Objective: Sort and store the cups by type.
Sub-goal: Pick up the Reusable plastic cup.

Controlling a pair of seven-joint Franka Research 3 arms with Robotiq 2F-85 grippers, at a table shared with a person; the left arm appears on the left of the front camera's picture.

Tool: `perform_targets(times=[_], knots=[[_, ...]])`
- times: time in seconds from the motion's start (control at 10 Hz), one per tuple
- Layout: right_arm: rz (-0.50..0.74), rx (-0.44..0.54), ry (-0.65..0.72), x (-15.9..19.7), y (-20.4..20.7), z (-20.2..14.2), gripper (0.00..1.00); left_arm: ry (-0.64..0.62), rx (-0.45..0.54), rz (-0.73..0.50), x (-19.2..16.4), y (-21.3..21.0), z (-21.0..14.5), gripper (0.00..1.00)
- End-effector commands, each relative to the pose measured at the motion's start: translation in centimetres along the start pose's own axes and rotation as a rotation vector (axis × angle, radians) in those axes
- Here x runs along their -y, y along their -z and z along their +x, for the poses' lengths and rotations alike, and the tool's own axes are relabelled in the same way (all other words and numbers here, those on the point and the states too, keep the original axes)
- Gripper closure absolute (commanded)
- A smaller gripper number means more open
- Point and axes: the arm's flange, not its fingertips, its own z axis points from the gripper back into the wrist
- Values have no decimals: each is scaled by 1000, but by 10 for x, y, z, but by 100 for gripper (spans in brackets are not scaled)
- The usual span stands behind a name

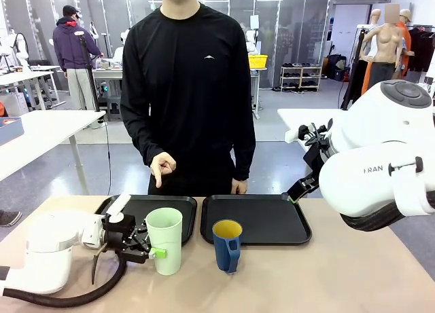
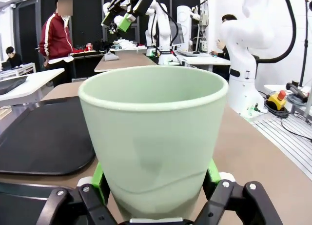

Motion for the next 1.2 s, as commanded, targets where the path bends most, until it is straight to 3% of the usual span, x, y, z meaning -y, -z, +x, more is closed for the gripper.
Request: perform_targets(times=[0.0,0.2,0.3,0.4,1.1], knots=[[2,-1,3,1,1,0,0,7,19,6,-5,3,-2,44],[2,-1,3,1,1,0,0,9,23,5,-2,1,-2,63],[2,-1,3,1,1,0,0,9,14,17,-1,0,0,34],[2,-1,3,1,1,0,0,7,-12,16,5,-4,10,70],[2,-1,3,1,1,0,0,150,22,57,69,-63,118,70]])
